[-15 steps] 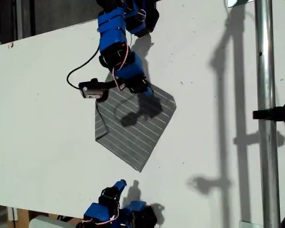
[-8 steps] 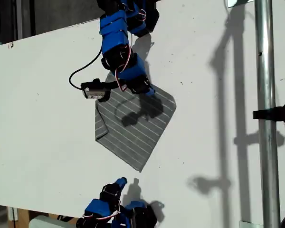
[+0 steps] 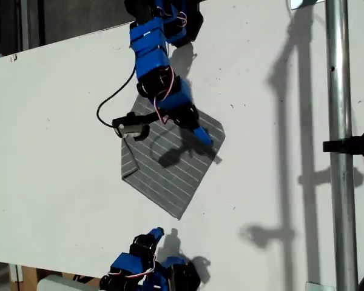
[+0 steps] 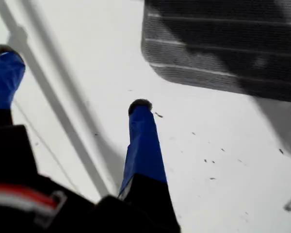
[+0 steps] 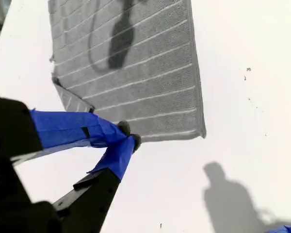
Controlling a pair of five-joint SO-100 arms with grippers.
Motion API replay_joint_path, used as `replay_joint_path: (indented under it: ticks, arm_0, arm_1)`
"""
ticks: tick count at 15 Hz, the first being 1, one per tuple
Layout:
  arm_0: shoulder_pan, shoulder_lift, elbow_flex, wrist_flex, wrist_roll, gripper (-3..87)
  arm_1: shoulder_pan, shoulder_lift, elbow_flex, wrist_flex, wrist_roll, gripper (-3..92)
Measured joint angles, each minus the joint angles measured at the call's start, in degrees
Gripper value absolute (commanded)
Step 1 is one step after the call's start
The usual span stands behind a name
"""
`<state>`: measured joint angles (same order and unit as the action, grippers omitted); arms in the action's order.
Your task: Grasp corners of a towel and fold twice.
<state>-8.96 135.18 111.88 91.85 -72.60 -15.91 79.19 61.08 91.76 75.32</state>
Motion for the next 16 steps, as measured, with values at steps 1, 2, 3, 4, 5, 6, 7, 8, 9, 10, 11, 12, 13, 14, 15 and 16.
replay_joint_path:
  ticks: [1, 2, 3, 4, 5, 6, 7, 8, 9, 10, 11, 12, 13, 14, 15, 16]
  arm_0:
    - [0.00, 0.26, 0.00, 0.00, 0.00, -2.6]
    - [0.00, 0.35, 0.00, 0.00, 0.00, -2.6]
    - [0.00, 0.35, 0.00, 0.00, -0.09, -2.6]
    - [0.00, 0.35, 0.00, 0.00, -0.18, -2.6]
    - [0.00, 0.35, 0.00, 0.00, -0.18, -2.6]
    - [0.00, 0.35, 0.53, 0.00, -0.35, -2.6]
    - [0.00, 0.35, 1.05, -0.35, -0.62, -2.6]
    - [0.00, 0.35, 1.23, -0.53, -0.70, -2.6]
    - [0.00, 0.35, 1.23, -0.53, -0.70, -2.6]
    - [0.00, 0.35, 1.23, -0.53, -0.70, -2.6]
    - [0.00, 0.35, 1.23, -0.62, -0.88, -2.6]
    - [0.00, 0.35, 1.23, -0.62, -1.05, -2.6]
    - [0.00, 0.35, 1.23, -0.62, -1.05, -2.6]
    - [0.00, 0.35, 1.23, -0.62, -1.14, -2.6]
    - [0.00, 0.35, 1.23, -0.62, -1.23, -2.6]
    - [0.09, 0.35, 1.67, -0.70, -1.23, -2.6]
  arm_1:
    - [0.00, -2.90, 0.09, 1.14, -0.26, 45.1]
    - [-0.09, -6.68, 0.09, 2.29, -0.26, 44.8]
    - [-0.18, -10.11, 0.18, 2.99, -0.35, 44.1]
    - [-0.18, -13.62, 0.00, 3.08, 0.26, 43.4]
    - [-0.18, -16.52, 0.09, 2.99, 0.70, 42.7]
    - [-0.18, -18.37, 0.00, 2.72, 1.32, 41.6]
    - [-0.18, -20.04, 0.00, 2.72, 1.85, 40.0]
    - [-0.18, -21.45, 0.00, 2.64, 2.29, 39.4]
    - [-0.09, -22.24, 0.00, 2.02, 2.55, 38.5]
    - [-0.09, -23.29, -0.44, 1.05, 2.81, 38.1]
    - [-0.09, -24.61, -1.14, 0.79, 2.81, 38.0]
    - [-0.09, -25.66, -2.46, 0.70, 2.81, 37.5]
    - [-0.09, -26.28, -3.87, 0.53, 2.81, 37.3]
    - [-0.09, -26.46, -4.31, -0.09, 2.81, 36.3]
    - [-0.09, -27.16, -4.31, -0.79, 2.81, 34.2]
    - [-0.09, -28.12, -4.31, -1.76, 2.81, 30.4]
